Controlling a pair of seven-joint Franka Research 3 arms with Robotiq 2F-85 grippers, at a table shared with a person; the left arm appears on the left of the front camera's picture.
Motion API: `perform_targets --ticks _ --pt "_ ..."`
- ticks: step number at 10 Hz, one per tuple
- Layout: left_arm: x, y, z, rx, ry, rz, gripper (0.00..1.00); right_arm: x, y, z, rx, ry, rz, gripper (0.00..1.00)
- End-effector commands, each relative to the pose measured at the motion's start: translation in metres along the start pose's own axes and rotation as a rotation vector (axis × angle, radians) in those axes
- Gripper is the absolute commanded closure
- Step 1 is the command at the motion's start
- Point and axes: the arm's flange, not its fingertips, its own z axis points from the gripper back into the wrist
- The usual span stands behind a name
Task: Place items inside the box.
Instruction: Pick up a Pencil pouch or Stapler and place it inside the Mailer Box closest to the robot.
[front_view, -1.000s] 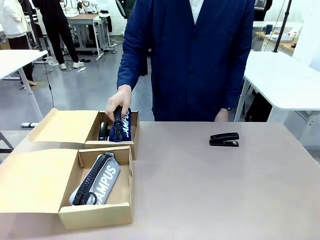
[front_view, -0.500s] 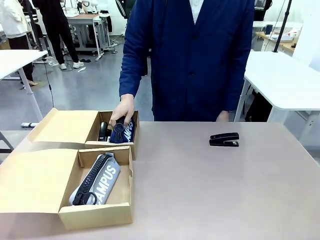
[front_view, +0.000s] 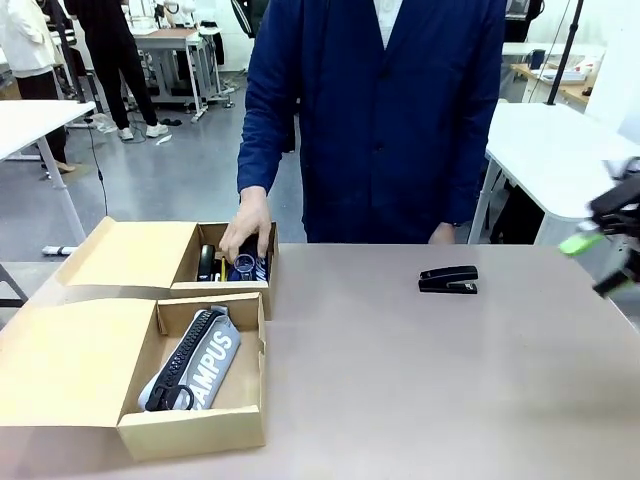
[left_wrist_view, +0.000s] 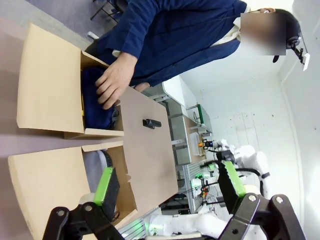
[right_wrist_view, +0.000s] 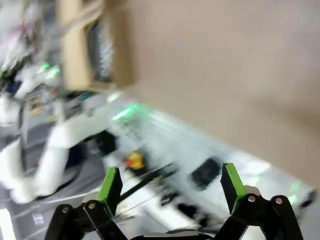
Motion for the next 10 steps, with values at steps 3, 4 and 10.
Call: perform_targets --ticks 3,4,10 --pt "0.000 -0.001 0.000 -0.022 -0.010 -0.018 0.00 0.033 -0.002 -0.007 -0.160 -0.023 0.070 0.00" --pt "0.000 -0.001 0.000 -0.022 -0.010 -0.018 0.00 0.033 -0.002 -0.007 -0.160 -0.023 0.070 0.00" --pt "0.000 -0.001 0.000 -0.022 -0.010 -0.018 0.00 0.154 -0.013 -0.052 -0.566 -0.075 0.824 0.00"
